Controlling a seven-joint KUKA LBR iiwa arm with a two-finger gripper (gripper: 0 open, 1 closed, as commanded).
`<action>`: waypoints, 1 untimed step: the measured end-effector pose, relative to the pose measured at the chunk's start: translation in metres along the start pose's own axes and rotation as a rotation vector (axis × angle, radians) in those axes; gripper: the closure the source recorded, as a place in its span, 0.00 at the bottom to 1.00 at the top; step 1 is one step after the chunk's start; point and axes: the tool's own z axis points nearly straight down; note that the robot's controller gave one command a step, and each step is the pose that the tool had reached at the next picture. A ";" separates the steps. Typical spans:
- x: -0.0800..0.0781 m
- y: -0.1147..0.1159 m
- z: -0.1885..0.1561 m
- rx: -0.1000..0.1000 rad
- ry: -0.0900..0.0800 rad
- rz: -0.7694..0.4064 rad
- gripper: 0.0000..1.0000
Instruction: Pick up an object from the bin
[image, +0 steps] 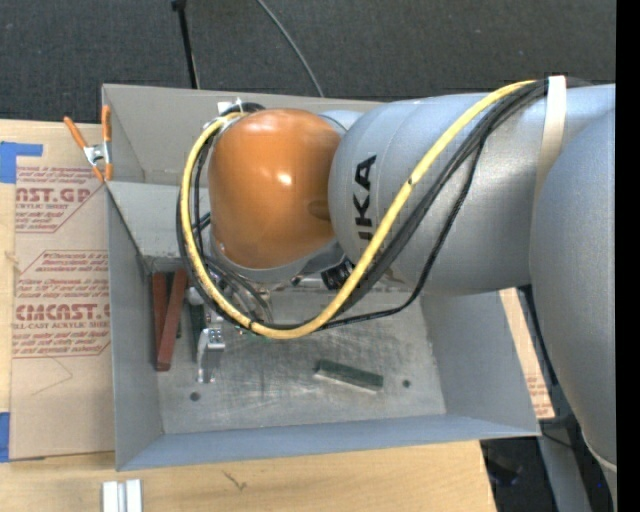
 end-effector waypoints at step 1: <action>-0.002 -0.002 -0.005 -0.002 -0.008 0.003 1.00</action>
Offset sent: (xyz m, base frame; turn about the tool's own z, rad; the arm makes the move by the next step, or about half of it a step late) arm 0.0000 0.0000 0.0000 0.0000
